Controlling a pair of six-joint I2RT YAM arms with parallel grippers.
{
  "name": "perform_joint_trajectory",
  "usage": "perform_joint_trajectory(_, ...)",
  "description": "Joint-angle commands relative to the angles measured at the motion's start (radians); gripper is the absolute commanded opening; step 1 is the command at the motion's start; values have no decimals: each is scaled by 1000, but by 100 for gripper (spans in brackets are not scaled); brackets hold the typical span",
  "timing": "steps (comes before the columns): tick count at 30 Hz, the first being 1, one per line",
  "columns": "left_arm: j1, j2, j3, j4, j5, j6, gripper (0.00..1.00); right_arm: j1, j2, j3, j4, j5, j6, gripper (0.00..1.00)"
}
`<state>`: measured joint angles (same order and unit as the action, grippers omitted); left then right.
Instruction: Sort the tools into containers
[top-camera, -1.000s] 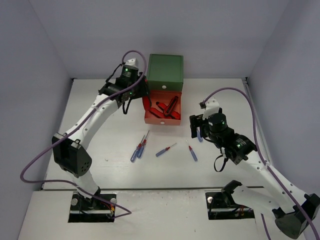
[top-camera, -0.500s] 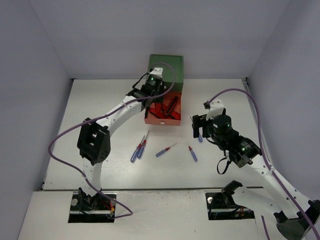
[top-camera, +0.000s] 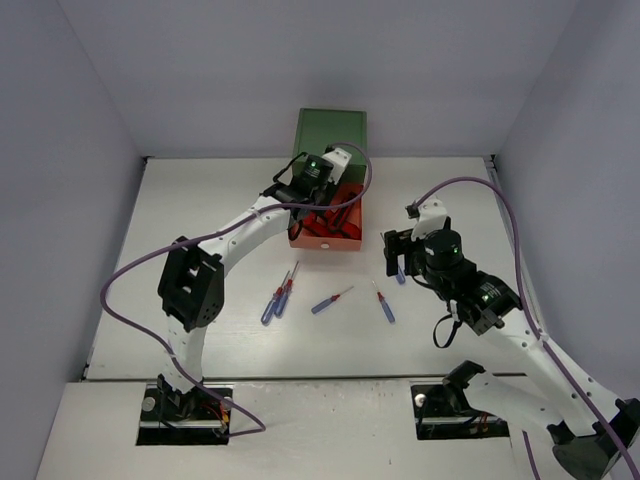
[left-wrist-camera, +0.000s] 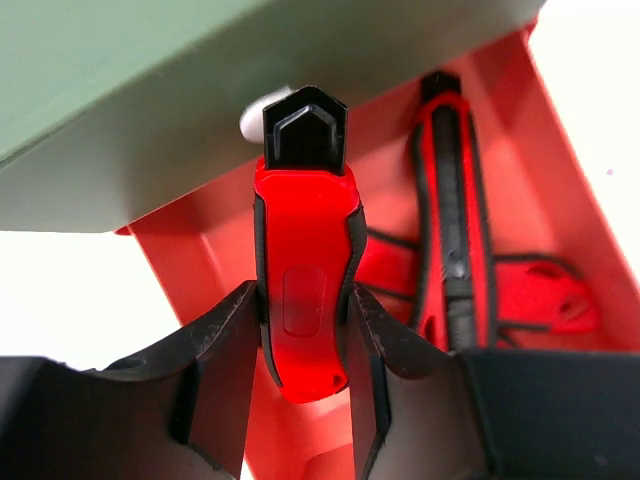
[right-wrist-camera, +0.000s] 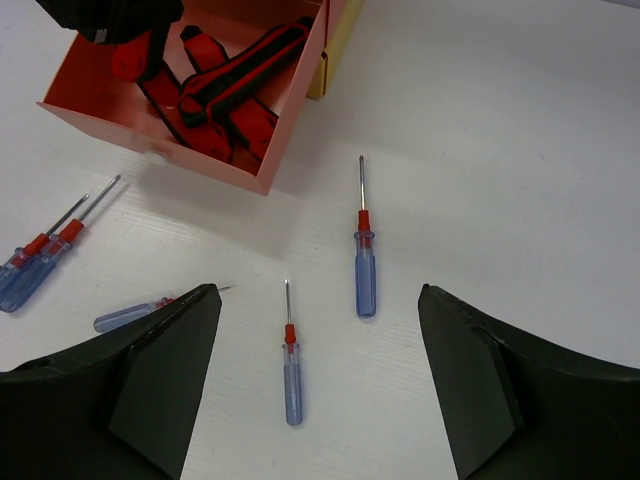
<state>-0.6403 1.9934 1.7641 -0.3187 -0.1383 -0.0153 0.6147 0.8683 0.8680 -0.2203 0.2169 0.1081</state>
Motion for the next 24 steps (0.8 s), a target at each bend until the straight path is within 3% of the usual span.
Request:
perform_joint_trajectory(1,4,-46,100,-71,33,158,1,-7,24,25,59,-13,5,78)
perform_joint_trajectory(6,4,-2,137,-157,113,198,9,-9,36,32,59,-21,3,78)
perform_joint_trajectory(11,4,-3,131,-180,118,231,30,-7,57,42,61,-30,2,78)
perform_joint_trajectory(21,4,-20,134,-168,99,223,54,-6,119,65,83,-74,-26,78)
perform_joint_trajectory(24,4,-32,132,-152,96,198,57,-6,137,68,105,-71,-23,79)
